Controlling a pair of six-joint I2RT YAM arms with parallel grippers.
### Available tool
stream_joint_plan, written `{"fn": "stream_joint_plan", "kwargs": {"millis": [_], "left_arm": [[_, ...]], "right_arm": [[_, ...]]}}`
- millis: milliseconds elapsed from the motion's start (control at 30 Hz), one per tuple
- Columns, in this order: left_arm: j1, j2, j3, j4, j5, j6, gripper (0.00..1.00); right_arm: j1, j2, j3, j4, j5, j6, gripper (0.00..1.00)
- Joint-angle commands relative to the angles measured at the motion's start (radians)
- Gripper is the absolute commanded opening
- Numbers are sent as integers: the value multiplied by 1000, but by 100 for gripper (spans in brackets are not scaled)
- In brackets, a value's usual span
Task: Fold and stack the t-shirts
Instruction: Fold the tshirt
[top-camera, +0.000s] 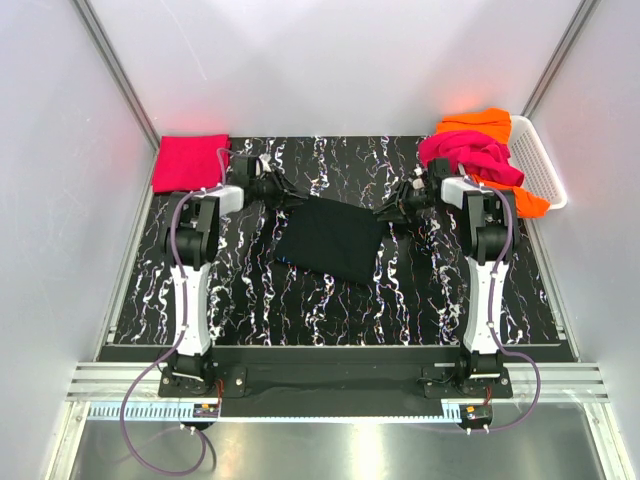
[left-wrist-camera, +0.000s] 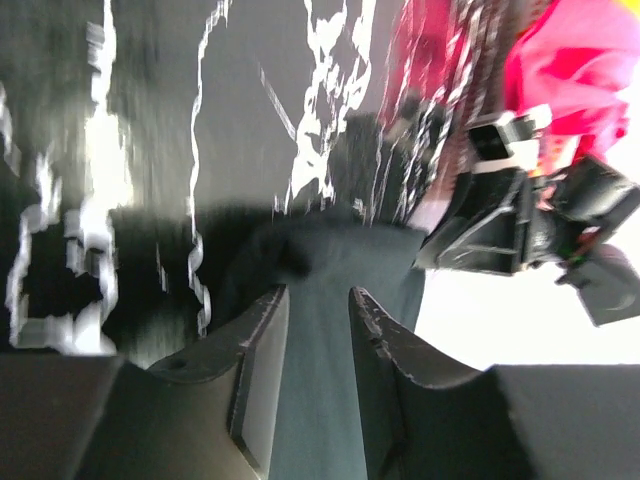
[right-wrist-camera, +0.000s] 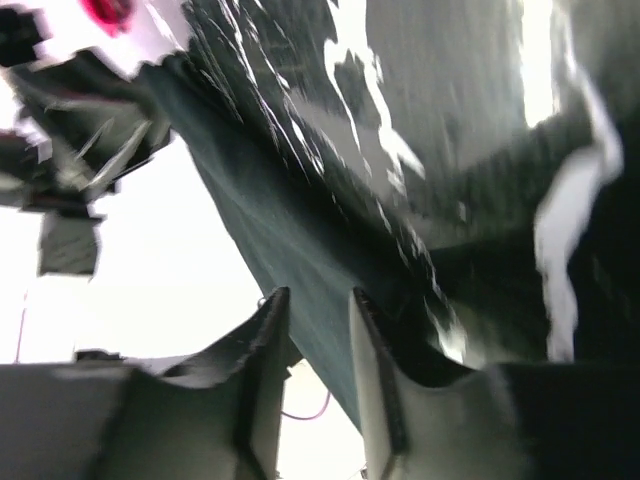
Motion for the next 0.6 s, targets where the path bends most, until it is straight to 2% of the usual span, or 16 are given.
{"fn": "stream_joint_plan", "kwargs": {"millis": [0,33,133,333,433,533,567], "left_arm": [[13,-186,77,-269,-63,227,38],[17,-212,79,-298,-84,252,39],[39,-301,58,-364,-104,304,41],[62,-395,-57,-392,-40,315,40],[34,-412,-152,-352,18,293,36],[-21,-409,-237,-328,44,304,33],[-42,-397,-258,-284,50,293,33]], "right_arm": [[-5,-118,80,-197,124,-103,41],[-5,-147,97,-269,144,-144,43],[14,-196,125,-346,166,-193,45],[167,-272,38,-356,68,-215,46],[270,-275,-16,-308,-10,-218,42],[319,-260,-83,-236,-70,-194,33],[322,-257,-129,-213,-93,-186,26]]}}
